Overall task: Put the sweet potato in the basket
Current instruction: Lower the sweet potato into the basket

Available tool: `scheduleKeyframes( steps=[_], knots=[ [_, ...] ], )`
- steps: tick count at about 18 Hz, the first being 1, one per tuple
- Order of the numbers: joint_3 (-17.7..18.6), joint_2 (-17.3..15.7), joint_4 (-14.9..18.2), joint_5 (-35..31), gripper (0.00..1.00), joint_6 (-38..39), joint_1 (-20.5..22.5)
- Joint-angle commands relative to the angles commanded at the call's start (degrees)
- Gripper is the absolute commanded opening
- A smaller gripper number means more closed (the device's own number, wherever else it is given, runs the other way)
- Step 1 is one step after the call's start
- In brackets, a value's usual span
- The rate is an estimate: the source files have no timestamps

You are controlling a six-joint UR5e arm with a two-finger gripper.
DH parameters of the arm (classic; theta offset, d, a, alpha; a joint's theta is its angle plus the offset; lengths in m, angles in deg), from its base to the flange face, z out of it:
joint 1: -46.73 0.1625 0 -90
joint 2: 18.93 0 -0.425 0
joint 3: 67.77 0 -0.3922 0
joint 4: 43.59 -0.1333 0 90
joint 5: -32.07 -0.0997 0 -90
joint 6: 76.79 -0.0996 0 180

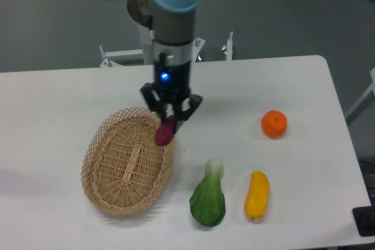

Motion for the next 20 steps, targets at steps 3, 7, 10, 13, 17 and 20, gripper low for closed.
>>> scheduleKeyframes(
  steps=[3,7,10,13,17,20],
  knots=[
    [-0.35,4.92,-0.10,-8.96,0.23,0.98,-5.63],
    [-0.70,9.67,-2.11,-11.53,0.23,4.23,-7.84],
    [-1.84,12.05,-2.73,-13.29,0.23,4.41,-8.80],
    [-2.29,13.98,-2.91,-13.99,0.23,5.20,-9.07],
    [-2.11,14.95,-3.00,-15.93,0.23,5.11,-10.04],
    [-2.02,15.40,-3.00,-16.55,0.23,5.02,-10.13]
  ],
)
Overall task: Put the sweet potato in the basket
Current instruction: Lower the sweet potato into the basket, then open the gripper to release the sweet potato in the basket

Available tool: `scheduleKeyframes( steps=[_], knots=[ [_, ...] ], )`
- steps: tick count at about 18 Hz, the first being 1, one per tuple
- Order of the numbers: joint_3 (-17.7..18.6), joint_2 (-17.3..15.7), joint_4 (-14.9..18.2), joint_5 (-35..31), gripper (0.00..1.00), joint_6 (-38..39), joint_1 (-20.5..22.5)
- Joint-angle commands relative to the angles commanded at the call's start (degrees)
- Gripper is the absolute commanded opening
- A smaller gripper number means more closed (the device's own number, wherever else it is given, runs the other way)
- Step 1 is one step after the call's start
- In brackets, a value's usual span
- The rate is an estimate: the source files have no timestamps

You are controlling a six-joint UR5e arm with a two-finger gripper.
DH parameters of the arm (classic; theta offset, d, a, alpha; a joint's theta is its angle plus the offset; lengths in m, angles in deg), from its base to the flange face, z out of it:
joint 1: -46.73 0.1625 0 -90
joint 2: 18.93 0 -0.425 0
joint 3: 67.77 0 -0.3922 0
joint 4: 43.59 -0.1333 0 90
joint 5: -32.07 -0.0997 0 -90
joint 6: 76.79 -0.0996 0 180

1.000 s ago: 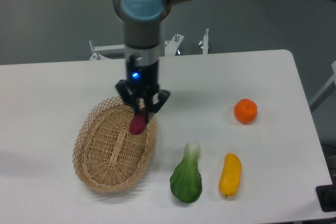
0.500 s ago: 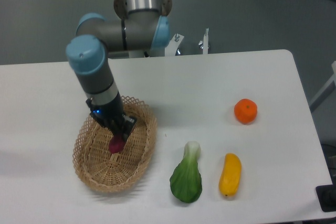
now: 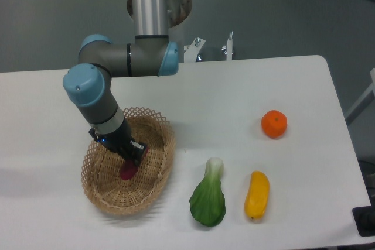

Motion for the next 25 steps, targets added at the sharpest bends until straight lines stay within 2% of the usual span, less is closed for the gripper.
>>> scheduleKeyframes(
  steps=[4,7,8,10,11,19,23,25],
  knots=[
    [-0.09,0.79,-0.09,0.00,0.25,0.00,-0.35],
    [-0.09,1.14,0.00,0.00,0.38,-0.26,-0.35],
    [-0.17,1.06,-0.09,0.00,0.47,-0.26,-0.35],
    [-0.61,0.71,-0.09,-0.09,0.89,-0.35,-0.35],
    [-0.79,0.44,-0.09,-0.18,1.00,-0.35,-0.35],
    [-2.89,-2.46,0.35,-0.70,1.00,0.61,0.09],
    [-3.60,-5.27,0.27,-0.18,1.00,0.62,2.98],
    [-6.14,-5.80,0.35,-0.26,1.00,-1.39,4.65]
  ],
)
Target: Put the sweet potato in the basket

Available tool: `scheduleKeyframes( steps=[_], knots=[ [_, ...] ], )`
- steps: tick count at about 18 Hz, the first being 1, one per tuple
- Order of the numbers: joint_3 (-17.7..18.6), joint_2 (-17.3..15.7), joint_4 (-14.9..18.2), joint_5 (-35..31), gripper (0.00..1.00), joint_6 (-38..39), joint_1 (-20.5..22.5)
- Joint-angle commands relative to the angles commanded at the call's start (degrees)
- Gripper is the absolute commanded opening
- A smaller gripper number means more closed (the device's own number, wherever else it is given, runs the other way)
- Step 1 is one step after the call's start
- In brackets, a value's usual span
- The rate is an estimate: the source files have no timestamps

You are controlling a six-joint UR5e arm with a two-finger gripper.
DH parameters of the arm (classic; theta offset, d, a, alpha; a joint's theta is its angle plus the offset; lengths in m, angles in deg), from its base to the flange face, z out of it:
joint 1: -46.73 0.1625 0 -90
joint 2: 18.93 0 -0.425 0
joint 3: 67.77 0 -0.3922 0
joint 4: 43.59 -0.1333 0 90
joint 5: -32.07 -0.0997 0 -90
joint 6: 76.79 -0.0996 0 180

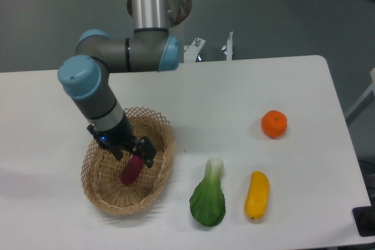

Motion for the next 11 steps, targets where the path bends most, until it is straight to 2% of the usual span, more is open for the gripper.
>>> scheduleKeyframes(
  steps=[3,5,9,11],
  knots=[
    [-2.91,-0.26,0.70,-0.09,1.00,-1.68,3.33],
    [-2.57,-2.45,1.14,-0.09,1.00,-5.00,5.45],
    [-1.60,-5.44,4.74,0.44,1.00,-14.66,10.54],
    [-1.60,-6.76,7.63,1.57,1.00,-21.33,13.09]
  ],
)
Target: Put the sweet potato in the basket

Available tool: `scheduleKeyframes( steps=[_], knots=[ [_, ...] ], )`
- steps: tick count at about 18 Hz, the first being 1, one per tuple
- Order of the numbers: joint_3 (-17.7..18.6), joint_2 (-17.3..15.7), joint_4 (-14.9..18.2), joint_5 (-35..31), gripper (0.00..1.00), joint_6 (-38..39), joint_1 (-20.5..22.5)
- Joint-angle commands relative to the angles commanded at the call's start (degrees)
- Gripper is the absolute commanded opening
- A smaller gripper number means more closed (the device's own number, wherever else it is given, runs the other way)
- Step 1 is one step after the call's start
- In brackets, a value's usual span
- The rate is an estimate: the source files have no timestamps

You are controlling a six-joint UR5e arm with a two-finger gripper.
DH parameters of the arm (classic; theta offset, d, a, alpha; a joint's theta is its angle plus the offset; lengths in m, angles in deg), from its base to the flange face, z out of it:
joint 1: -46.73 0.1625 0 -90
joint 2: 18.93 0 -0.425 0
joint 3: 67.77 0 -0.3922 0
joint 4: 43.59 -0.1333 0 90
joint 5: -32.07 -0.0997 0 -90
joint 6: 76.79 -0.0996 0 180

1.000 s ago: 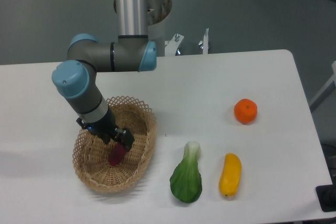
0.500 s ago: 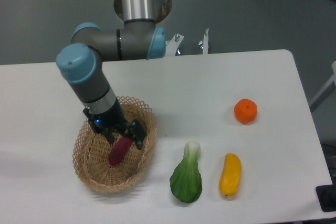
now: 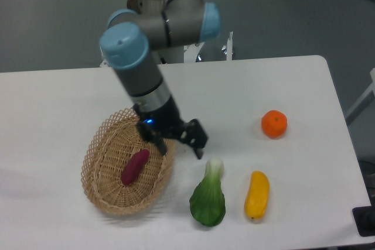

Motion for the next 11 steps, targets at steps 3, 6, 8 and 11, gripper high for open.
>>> scheduleKeyframes(
  steps=[3,6,8,11],
  knots=[
    [0.79,-2.02,2.83,2.81,1.00,-10.81,5.27],
    [2.89,-4.65,3.62,6.85,1.00,-20.13,9.75],
    [3.86,-6.68,4.84,9.40,1.00,-26.37,12.74],
    [4.13,-8.44,7.74,11.96,1.00,-31.32,15.74]
  ],
)
